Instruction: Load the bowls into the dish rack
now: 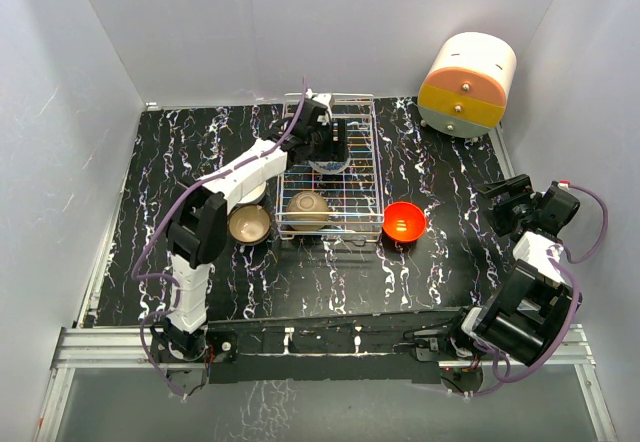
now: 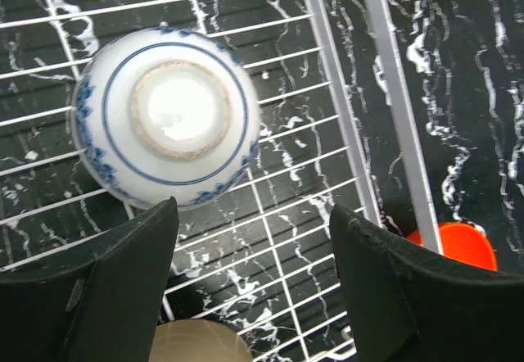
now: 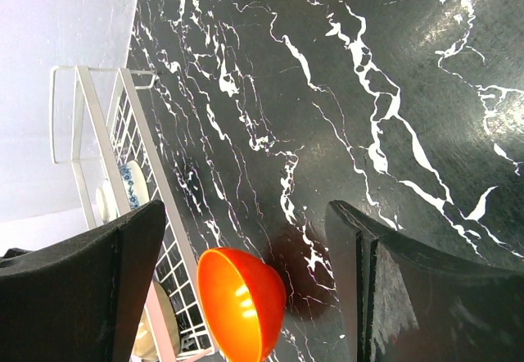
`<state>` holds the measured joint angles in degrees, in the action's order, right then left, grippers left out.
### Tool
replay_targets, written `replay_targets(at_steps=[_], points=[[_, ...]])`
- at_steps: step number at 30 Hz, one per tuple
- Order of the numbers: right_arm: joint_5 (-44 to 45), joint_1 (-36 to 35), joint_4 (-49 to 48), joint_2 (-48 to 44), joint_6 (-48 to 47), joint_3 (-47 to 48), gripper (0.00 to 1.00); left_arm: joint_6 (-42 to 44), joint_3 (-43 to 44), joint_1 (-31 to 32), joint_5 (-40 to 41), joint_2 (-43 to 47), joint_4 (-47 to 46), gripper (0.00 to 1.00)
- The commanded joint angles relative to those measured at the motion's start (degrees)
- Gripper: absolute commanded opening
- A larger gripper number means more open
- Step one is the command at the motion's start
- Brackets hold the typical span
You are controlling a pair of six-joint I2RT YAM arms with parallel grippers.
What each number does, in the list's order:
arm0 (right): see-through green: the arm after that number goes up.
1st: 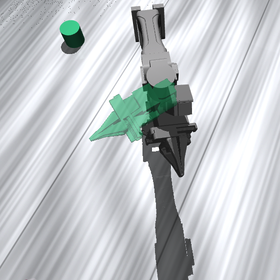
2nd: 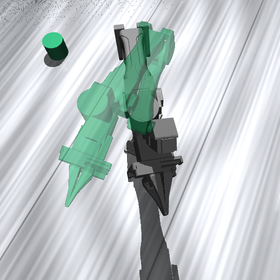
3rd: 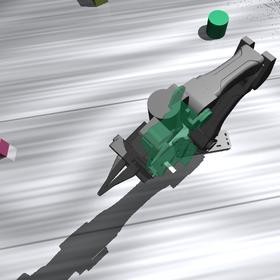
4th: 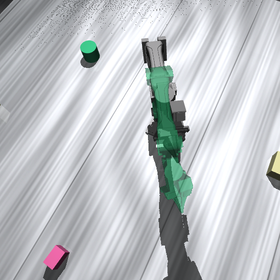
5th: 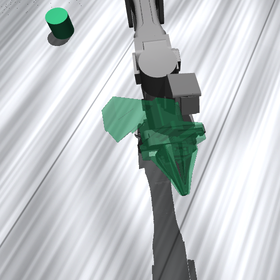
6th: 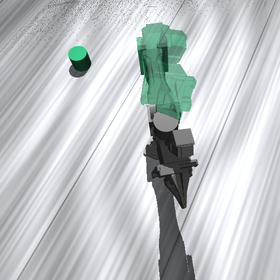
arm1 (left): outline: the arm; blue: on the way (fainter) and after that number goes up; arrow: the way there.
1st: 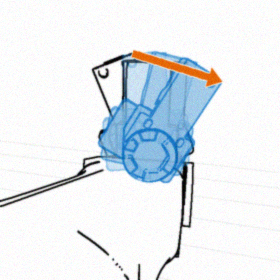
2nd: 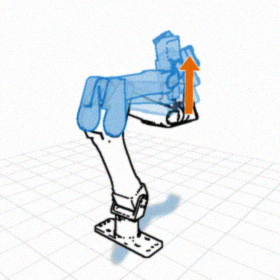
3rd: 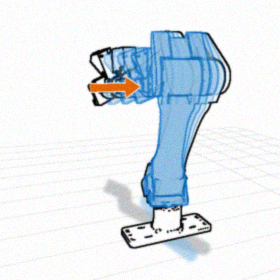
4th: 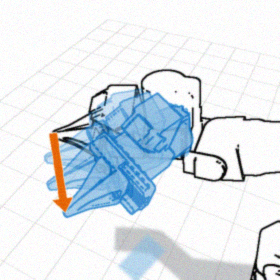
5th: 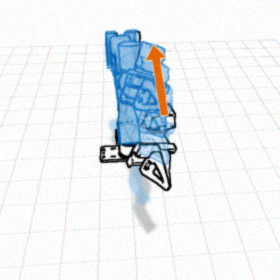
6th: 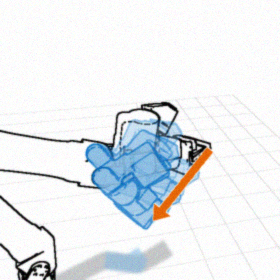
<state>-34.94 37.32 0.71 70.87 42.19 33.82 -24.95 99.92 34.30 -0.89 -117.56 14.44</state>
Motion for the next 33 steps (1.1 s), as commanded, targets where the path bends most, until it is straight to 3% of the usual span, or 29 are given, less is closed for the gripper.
replay_targets(at_steps=[1, 8, 21, 33], points=[[-0.8, 0.7, -4.0, -0.7, -0.3, -0.5, 0.81, 3.7, -1.1, -0.9, 5.4, 2.5, 4.3, 0.72], [-1.1, 0.7, -4.1, -0.6, -0.2, -0.5, 0.81, 6.0, -0.6, -0.5, 12.2, 1.7, 4.5, 0.72], [-0.6, 0.7, -4.0, -0.3, -0.4, -0.6, 0.81, 7.9, 5.4, -0.5, 11.7, -5.5, 5.0, 0.71], [-0.1, 0.9, -4.0, -0.1, -0.5, -0.3, 0.81, 9.5, 4.6, -0.5, 7.2, -8.8, -5.4, 0.69]])
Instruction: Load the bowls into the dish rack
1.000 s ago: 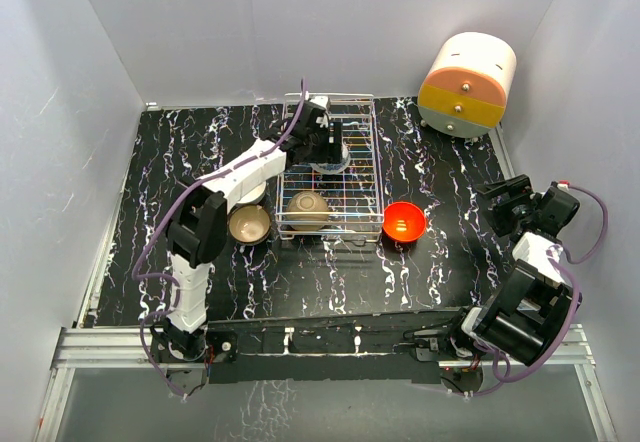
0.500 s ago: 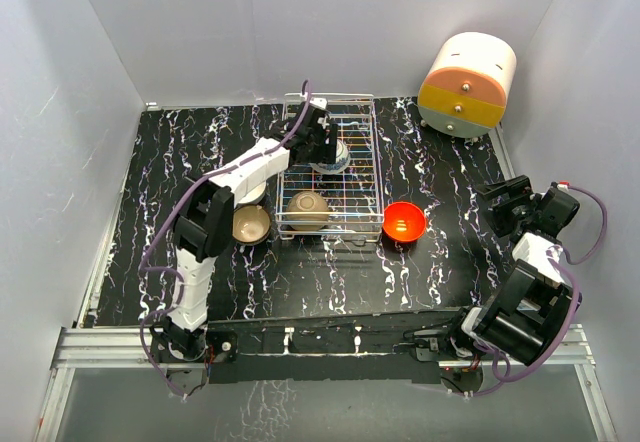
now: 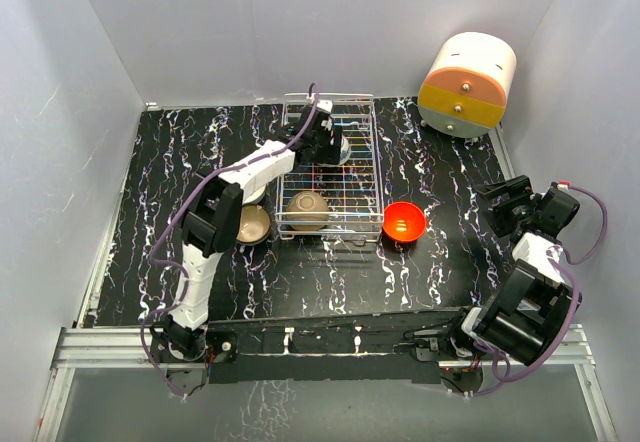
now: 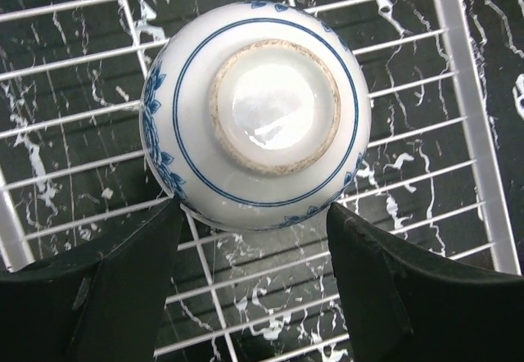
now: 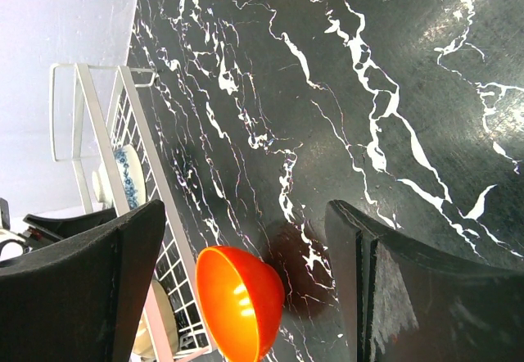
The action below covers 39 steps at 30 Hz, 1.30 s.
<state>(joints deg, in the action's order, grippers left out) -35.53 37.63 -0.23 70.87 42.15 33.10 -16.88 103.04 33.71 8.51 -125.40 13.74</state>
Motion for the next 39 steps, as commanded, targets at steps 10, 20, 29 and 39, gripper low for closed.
replay_targets(at_steps=[10, 20, 29, 39], points=[[0.9, 0.8, -2.9, 0.3, -0.9, 1.0, 0.81, 3.2, 4.1, 0.1, -7.3, -5.7, -13.6, 0.68], [1.0, 1.1, -2.7, 0.5, -1.6, 0.9, 0.81, 2.0, 13.9, 0.1, -7.1, -11.5, -12.8, 0.68], [1.2, 1.2, -2.7, 0.8, -2.0, 0.6, 0.81, 2.8, 16.5, 0.1, -4.0, -12.2, -10.9, 0.68], [0.6, 1.2, -2.1, -0.4, -1.8, 0.4, 0.81, 2.2, -5.4, 0.5, -4.5, 3.7, -20.1, 0.88]])
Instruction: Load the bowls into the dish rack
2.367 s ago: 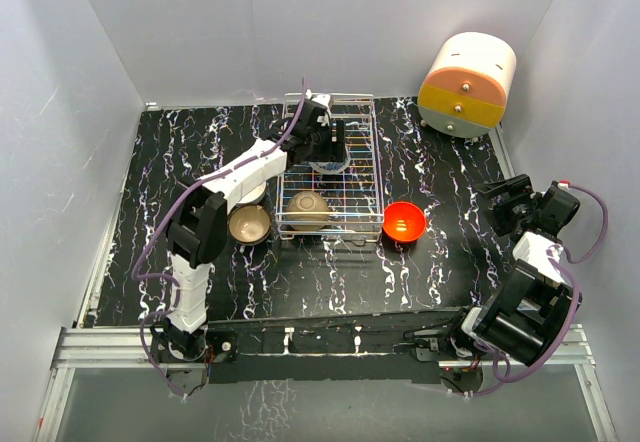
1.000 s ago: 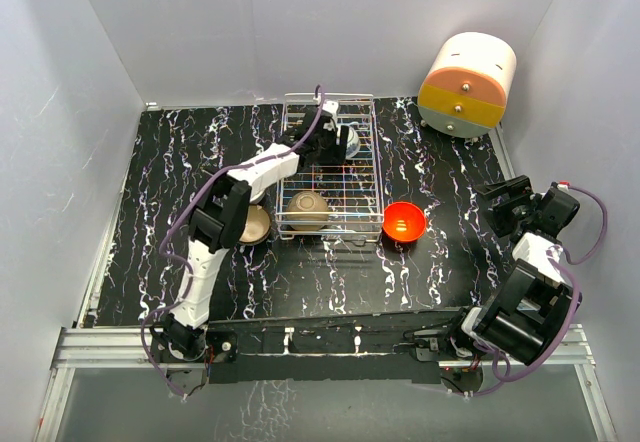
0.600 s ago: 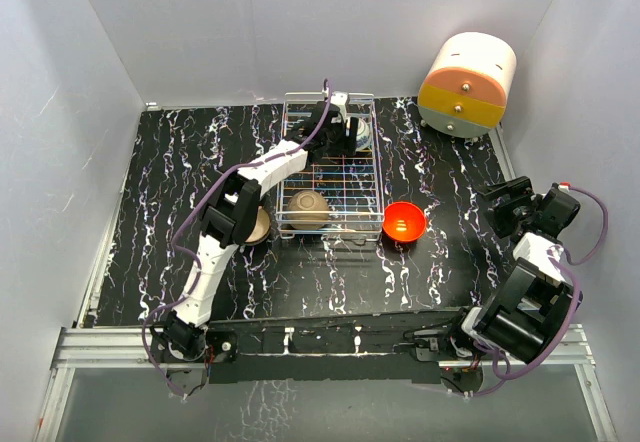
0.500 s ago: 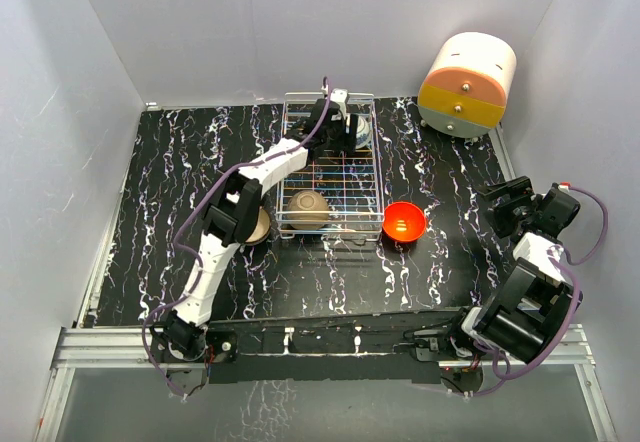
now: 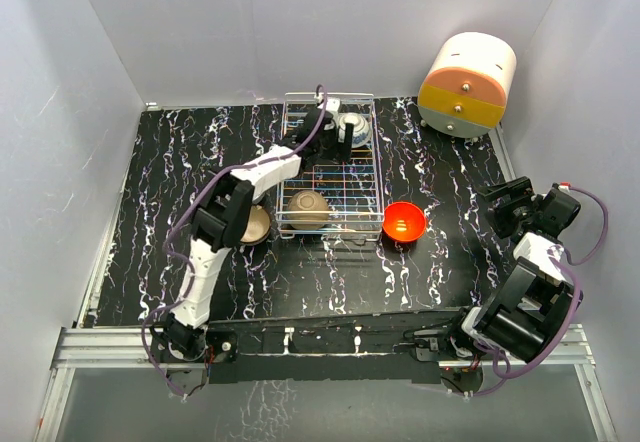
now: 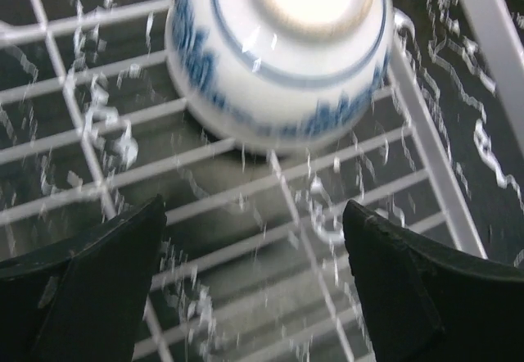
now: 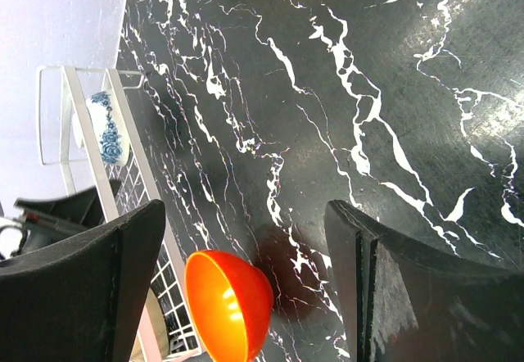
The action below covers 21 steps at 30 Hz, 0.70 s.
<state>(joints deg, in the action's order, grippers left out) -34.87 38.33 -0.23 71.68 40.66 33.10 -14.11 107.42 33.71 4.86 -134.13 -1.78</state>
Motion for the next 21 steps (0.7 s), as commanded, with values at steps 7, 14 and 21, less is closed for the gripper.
replay_targets(at_steps=[7, 14, 21], points=[[-1.0, 0.6, -1.8, -1.8, -0.1, -0.2, 0.81, 4.0, -18.3, 1.8, -4.3, 29.6, -6.0, 0.97], [-0.6, 0.6, -1.6, -2.4, -0.1, -0.5, 0.81, 14.7, -20.7, 14.6, -9.4, 37.4, 1.5, 0.97], [-1.6, 1.0, -1.6, -2.0, 1.1, -0.2, 0.82, 24.1, -24.2, 28.2, -9.5, 37.4, 5.3, 0.93]])
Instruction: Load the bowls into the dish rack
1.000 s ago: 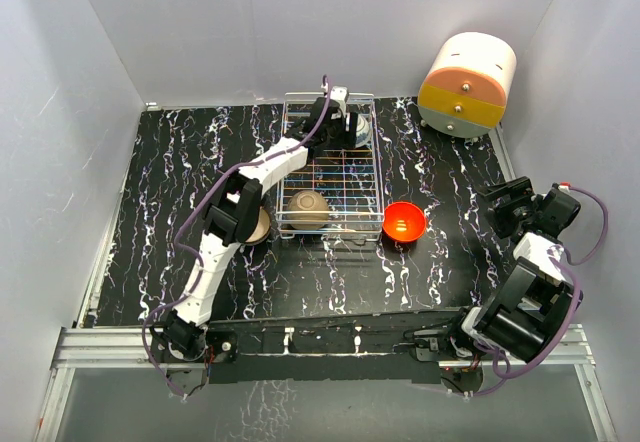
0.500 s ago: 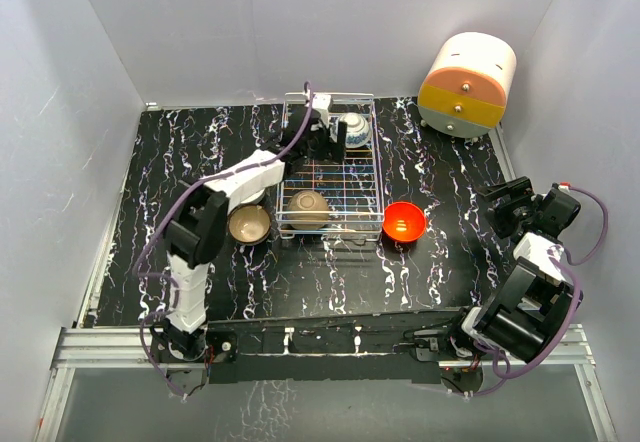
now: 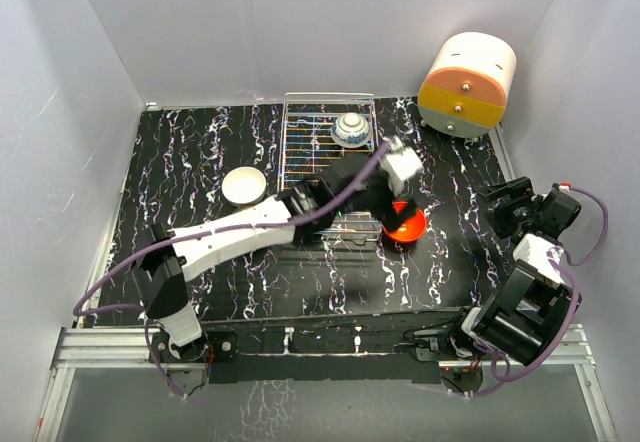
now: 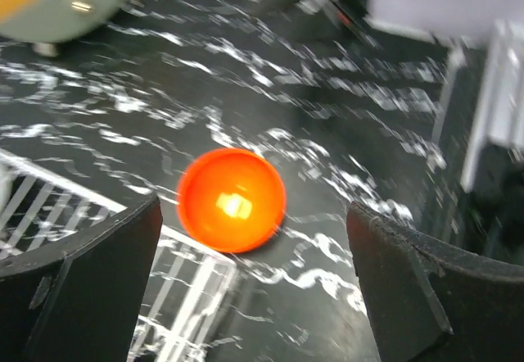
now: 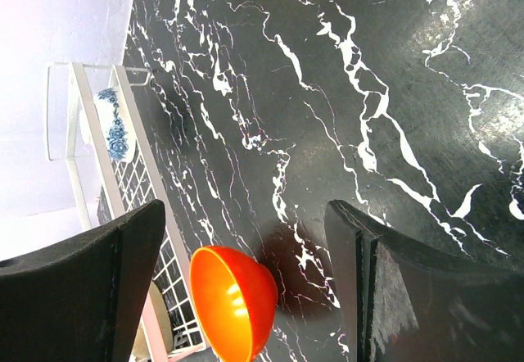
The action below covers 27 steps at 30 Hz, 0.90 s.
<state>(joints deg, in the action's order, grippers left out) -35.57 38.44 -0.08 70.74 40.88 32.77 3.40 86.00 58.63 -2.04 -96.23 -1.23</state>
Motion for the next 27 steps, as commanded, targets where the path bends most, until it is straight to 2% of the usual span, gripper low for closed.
replay_targets(at_steps=[1, 6, 12, 20, 27], points=[[-1.5, 1.2, -2.0, -0.7, 1.1, 0.0, 0.82, 6.3, -3.2, 3.7, -3.2, -1.0, 4.8, 0.91], [-2.2, 2.4, -2.1, -0.2, 0.6, -0.6, 0.82, 7.1, -4.5, 5.2, -6.5, -3.8, 3.1, 0.87], [-3.1, 3.8, -2.9, 1.1, 0.6, -0.5, 0.82, 11.1, -0.6, 6.7, -9.0, -10.9, 2.6, 0.86], [-12.7, 4.2, -10.6, 9.0, 5.5, 3.1, 0.81, 13.8, 2.6, 6.7, -9.0, -17.8, 0.9, 0.84], [-13.6, 4.2, -12.1, 9.2, 5.2, 4.3, 0.81, 15.4, 5.7, 6.7, -7.7, -22.9, -0.7, 0.85]])
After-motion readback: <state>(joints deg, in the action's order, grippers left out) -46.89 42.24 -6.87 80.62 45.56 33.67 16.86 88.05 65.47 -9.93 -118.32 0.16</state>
